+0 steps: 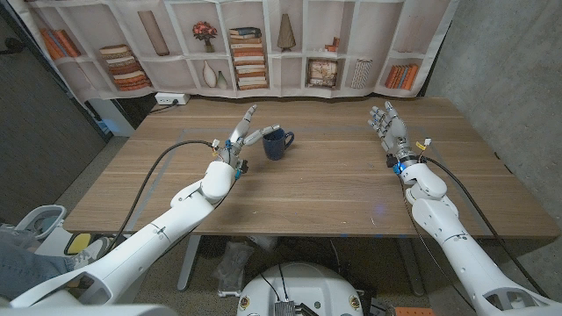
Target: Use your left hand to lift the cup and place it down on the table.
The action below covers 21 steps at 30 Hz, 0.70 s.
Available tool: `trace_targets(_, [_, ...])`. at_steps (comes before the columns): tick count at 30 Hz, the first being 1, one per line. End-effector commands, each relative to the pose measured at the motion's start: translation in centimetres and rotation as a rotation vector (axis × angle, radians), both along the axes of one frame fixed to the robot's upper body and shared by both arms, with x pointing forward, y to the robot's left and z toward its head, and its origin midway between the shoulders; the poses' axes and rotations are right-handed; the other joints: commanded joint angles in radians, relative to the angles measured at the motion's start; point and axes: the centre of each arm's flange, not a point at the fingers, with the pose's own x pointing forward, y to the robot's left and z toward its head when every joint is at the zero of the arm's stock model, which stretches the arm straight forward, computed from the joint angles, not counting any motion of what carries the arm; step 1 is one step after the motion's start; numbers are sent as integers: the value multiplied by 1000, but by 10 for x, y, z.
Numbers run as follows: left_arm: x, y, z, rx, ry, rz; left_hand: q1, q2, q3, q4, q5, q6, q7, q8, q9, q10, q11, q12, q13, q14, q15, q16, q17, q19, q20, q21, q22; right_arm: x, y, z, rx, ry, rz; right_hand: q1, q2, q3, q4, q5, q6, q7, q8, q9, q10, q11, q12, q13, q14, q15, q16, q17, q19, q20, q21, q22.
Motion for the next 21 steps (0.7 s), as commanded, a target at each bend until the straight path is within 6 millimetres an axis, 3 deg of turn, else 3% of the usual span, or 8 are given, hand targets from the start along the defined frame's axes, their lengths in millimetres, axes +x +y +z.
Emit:
trace_targets(1, [7,0,-10,9,27,22,14,0,-10,1,5,-21,-8,-3,1,-18,1,-4,0,-14,1,-4,0,-11,-12,0,6,1,1,-1,0,1,4,7,2,0,-3,0,10,3,4,5,11,2,3,4,6,-2,6,1,8,-38,-2,6])
trace_targets(21, [4,-9,-18,42,18,60,18,3,-20,4,8,-14,-8,-1,1,-15,-1,-3,0,-15,2,-3,1,-15,-7,-1,6,-1,1,-4,3,1,7,7,4,-4,-6,-1,9,2,4,5,11,-1,2,4,8,-2,6,2,10,-38,-11,6])
